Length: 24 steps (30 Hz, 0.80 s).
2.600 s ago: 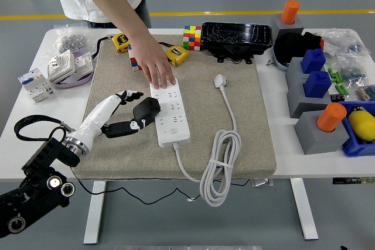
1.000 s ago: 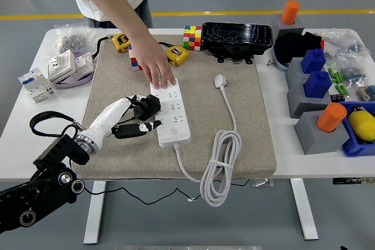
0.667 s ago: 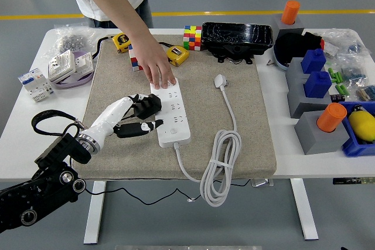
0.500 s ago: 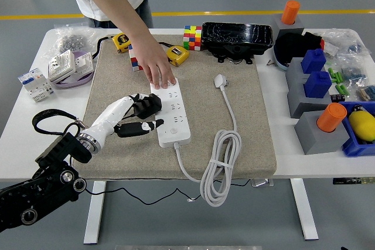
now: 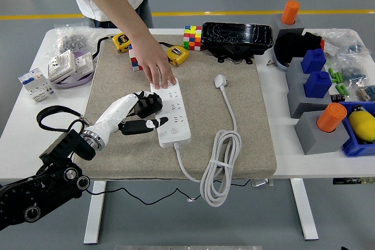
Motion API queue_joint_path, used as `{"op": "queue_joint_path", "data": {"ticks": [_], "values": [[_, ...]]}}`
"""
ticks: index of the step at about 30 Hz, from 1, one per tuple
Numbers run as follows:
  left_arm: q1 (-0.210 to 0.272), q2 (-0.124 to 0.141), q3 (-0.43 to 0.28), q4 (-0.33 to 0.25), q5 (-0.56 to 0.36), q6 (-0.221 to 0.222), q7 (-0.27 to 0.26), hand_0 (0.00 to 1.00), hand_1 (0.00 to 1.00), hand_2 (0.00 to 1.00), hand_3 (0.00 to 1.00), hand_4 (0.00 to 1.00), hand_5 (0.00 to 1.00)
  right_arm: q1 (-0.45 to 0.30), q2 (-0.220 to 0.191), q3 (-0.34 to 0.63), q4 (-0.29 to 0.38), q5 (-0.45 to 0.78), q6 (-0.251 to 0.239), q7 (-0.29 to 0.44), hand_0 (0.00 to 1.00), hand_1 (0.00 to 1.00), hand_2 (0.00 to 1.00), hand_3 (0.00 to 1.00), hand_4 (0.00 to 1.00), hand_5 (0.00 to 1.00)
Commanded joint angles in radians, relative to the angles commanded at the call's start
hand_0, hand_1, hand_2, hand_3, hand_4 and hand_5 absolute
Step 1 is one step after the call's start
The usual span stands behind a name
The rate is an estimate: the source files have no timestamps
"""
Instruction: Put the plug near the board,insert it into the board,press the button,pull the plug out
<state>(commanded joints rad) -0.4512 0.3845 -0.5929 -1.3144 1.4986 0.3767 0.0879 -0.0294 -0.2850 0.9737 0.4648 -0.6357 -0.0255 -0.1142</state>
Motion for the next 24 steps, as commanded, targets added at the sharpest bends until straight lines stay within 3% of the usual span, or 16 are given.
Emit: {"op": "queue_joint_path", "data": {"ticks": [24], "values": [[-0.03,-0.016,0.023,-0.016,0.005,-0.009,0.01,0.785,0.846,0.848,0.803,0.865,0.606,0.001,-0.001,-0.001,0.001,0.001,0.001,0.001,0.681,0.688,0.695,0.602,0.938,0.533]]}}
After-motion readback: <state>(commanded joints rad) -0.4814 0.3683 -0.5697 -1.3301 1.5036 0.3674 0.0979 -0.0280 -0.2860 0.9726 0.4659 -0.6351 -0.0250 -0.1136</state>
